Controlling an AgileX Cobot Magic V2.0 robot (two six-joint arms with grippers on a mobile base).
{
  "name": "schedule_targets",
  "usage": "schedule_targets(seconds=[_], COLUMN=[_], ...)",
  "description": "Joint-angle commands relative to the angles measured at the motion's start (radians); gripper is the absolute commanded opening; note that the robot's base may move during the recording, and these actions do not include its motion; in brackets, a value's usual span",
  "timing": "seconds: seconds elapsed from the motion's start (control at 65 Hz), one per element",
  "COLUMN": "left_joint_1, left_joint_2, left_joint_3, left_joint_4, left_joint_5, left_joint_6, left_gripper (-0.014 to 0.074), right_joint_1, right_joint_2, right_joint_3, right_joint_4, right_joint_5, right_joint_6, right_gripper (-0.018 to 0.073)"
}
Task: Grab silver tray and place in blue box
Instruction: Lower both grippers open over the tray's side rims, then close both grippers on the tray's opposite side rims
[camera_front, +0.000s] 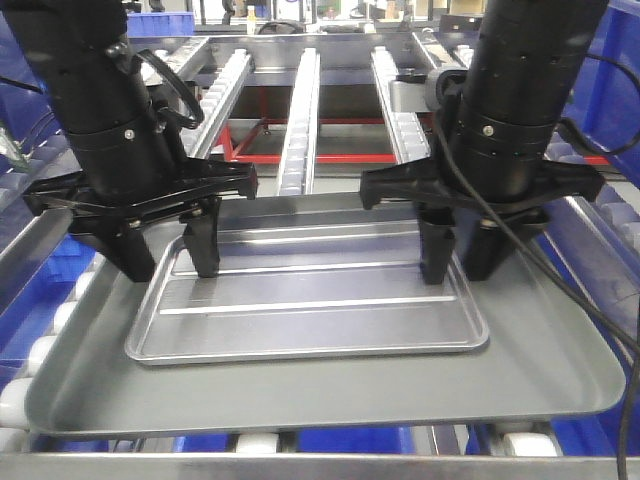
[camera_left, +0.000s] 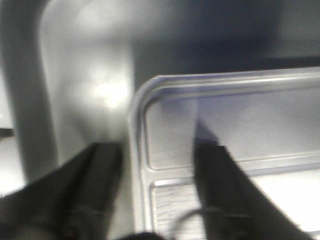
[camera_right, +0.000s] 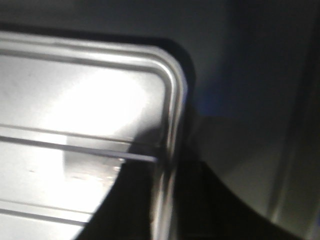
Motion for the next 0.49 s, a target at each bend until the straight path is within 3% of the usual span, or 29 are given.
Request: schedule_targets(seconds=[0.0,0.138,0.477], left_joint_1=[-0.004,-0.004,-0.006], left_joint_2=[-0.025,-0.025,-0.151], left_joint_3=[-0.015,-0.018,-0.042], left_joint_4=[0.000,0.000,0.019], left_joint_5=[-0.006,-0.008,0.061], left_joint_6=[-0.010,-0.010,-0.015], left_gripper=[0.0087,-0.0116,-0.0096], right_joint_1=[-0.003,-0.003,-0.003], right_joint_2=[-0.042,-0.042,-0.179], right_joint_3=[-0.025,-0.025,-0.025], right_joint_4=[-0.021,-0.021,-0.025], right_joint_5=[-0.025,-0.019,0.069], right_joint_6=[-0.002,-0.002,-0.002], right_gripper=[0.0064,0.0057,0.0057])
